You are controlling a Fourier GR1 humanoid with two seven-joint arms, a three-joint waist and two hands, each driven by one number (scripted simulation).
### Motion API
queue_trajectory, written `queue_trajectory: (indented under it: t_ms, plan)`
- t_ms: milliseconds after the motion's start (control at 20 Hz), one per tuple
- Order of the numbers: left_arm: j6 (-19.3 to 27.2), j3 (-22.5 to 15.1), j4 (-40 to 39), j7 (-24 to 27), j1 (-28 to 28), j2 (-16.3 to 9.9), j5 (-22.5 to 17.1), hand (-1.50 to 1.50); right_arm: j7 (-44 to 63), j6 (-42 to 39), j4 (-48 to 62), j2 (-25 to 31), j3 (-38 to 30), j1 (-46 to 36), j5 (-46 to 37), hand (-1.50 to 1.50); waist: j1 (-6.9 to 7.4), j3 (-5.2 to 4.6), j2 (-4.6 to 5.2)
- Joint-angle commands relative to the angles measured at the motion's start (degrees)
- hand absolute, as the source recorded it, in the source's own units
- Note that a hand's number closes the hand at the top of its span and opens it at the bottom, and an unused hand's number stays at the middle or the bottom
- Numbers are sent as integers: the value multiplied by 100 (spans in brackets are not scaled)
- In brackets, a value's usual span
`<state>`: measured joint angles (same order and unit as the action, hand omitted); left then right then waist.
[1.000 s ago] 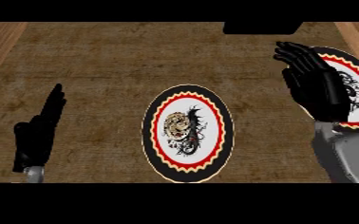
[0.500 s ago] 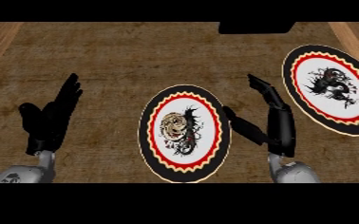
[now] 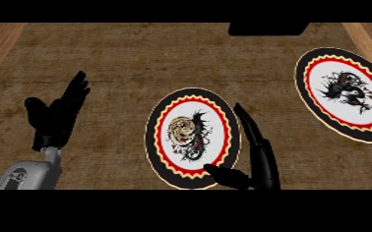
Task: Pick the cupcake from the plate and place it in the plate
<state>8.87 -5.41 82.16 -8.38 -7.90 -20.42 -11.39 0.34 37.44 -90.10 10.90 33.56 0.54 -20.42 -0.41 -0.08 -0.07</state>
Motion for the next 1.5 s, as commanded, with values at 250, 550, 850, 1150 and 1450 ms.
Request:
queue_trajectory:
  t_ms: [250,550,850,1150,1450]
  plan:
    - [-78,111,-401,184,-142,241,168,0,2953,-1013,-705,-321,524,-627,-1772,-150,26,-1,-4]
    - [-175,277,44,-99,-113,85,204,0,3511,-2025,-613,-329,425,-869,-1704,-150,57,7,-1]
    - [-187,247,-440,57,-295,353,356,0,4550,-2951,-312,-665,363,-1497,-2191,-150,48,6,6]
    - [-387,393,-321,231,-50,351,426,0,4298,-3534,123,-668,53,-1510,-1998,-150,53,8,11]
    - [-696,691,-544,204,-224,310,438,0,4985,-3434,562,-1084,423,-2063,-1910,-150,57,7,9]
